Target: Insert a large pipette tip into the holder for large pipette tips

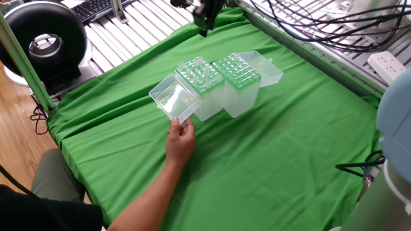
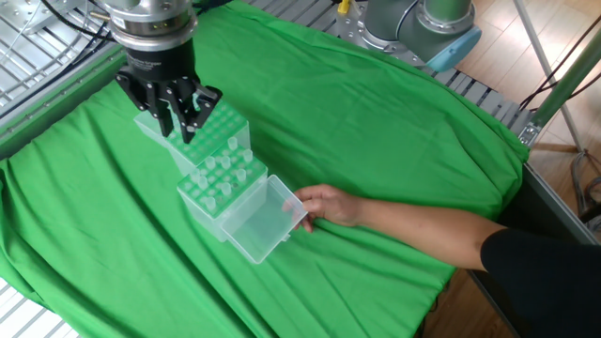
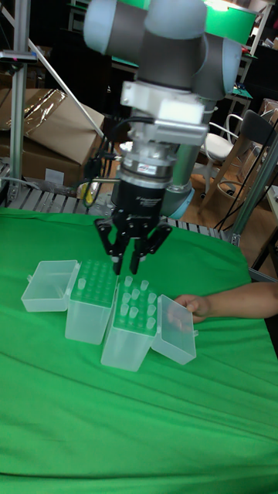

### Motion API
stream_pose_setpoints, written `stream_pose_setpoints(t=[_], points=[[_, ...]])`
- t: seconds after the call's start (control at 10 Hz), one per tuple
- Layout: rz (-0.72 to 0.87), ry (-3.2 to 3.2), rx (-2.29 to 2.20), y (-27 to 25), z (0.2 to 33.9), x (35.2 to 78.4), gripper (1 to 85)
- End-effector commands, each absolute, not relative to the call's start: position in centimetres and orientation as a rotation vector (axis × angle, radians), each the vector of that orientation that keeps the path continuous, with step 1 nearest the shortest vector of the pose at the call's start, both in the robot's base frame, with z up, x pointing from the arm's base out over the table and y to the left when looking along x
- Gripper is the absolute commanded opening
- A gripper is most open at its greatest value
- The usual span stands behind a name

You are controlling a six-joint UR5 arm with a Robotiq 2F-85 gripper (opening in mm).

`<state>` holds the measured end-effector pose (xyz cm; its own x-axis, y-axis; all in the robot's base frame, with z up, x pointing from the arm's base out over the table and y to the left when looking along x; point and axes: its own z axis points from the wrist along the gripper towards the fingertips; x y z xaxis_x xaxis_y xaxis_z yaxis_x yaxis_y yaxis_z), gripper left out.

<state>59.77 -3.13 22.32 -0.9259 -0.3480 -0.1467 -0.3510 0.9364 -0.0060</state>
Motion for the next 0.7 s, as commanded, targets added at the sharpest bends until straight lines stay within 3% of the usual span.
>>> stream_pose_setpoints(t=[0.0,0.6], points=[[0.018,2.942,-0.621,-6.6,20.0,58.7,32.7],[0.036,2.956,-0.665,-8.8,16.4,56.3,33.0]])
